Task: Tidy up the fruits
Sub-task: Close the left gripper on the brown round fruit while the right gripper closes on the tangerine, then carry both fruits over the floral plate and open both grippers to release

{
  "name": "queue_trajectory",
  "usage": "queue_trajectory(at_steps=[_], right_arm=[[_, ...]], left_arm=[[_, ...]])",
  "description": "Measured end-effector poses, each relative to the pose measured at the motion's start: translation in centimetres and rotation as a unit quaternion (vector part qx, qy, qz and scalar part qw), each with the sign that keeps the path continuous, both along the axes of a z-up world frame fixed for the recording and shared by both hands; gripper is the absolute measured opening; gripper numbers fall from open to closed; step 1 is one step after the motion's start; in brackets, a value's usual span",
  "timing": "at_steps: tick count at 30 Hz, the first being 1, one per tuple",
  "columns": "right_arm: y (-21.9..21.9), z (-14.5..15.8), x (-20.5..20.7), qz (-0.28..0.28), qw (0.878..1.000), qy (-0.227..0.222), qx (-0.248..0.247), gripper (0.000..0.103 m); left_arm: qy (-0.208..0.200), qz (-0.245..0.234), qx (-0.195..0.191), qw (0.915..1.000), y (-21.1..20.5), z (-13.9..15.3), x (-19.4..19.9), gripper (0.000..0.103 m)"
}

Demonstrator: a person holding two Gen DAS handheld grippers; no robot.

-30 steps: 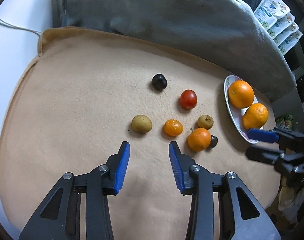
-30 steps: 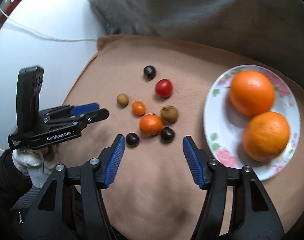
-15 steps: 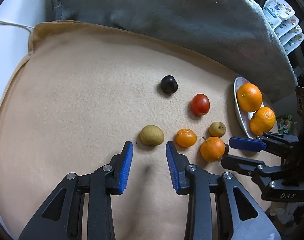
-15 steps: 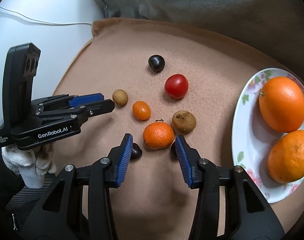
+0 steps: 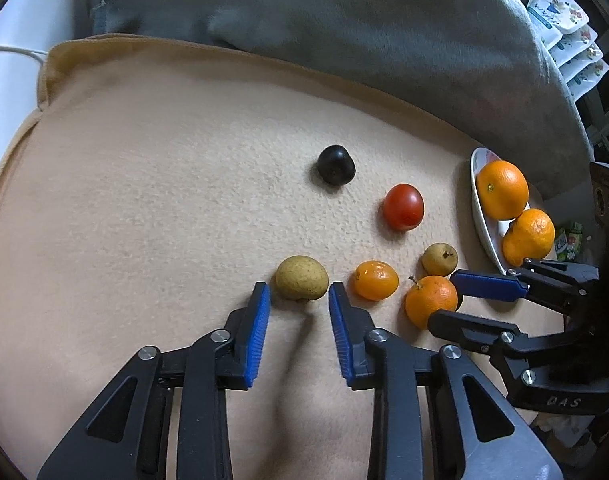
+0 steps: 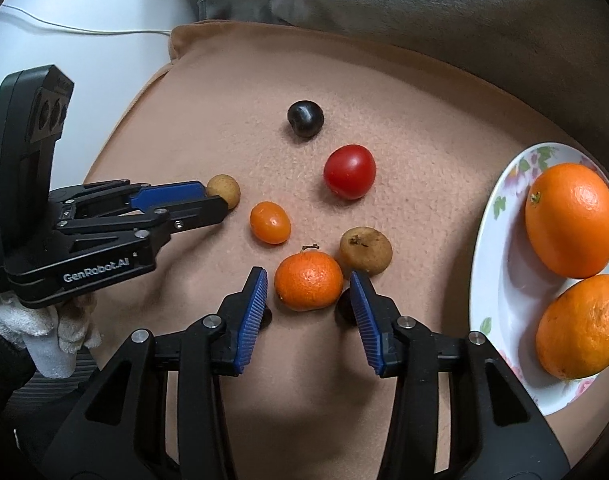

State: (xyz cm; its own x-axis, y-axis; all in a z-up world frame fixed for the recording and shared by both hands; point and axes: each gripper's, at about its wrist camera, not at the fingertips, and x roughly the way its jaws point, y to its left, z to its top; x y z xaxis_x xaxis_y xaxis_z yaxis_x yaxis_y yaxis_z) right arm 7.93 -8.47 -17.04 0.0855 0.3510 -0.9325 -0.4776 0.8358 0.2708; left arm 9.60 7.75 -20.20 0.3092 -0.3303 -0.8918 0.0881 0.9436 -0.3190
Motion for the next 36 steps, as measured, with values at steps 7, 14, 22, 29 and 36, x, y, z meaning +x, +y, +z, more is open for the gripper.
queue_trajectory(at_steps=[7, 14, 22, 29, 36], right_arm=[[1.9, -0.2, -0.5, 0.047, 0.997, -0.036, -0.056, 0.046], [3.9, -0.6, -1.2, 0.092, 0.988, -0.069, -0.104, 0.040], [3.2, -0.2, -0.8, 0.073, 0.992, -0.060, -0.083, 0.038], [1.6, 0.5, -0.7, 0.051, 0.996, -0.053, -0.058, 0.038], [0.2, 1.8, -0.5, 0.034, 0.997, -0.053, -0.035, 0.037]], left_arm=[[-0.001, -0.002, -0.005, 1.0000, 0.3, -0.1, 0.1, 0.026], [-0.006, -0.004, -0.004, 1.0000, 0.4, 0.1, 0.1, 0.025], [-0.012, -0.001, -0.002, 0.9999, 0.3, 0.2, -0.2, 0.024], [-0.017, 0.006, 0.001, 0.9998, 0.3, 0.5, -0.5, 0.024], [-0.022, 0.015, -0.001, 0.9996, 0.3, 1.1, -0.6, 0.024]])
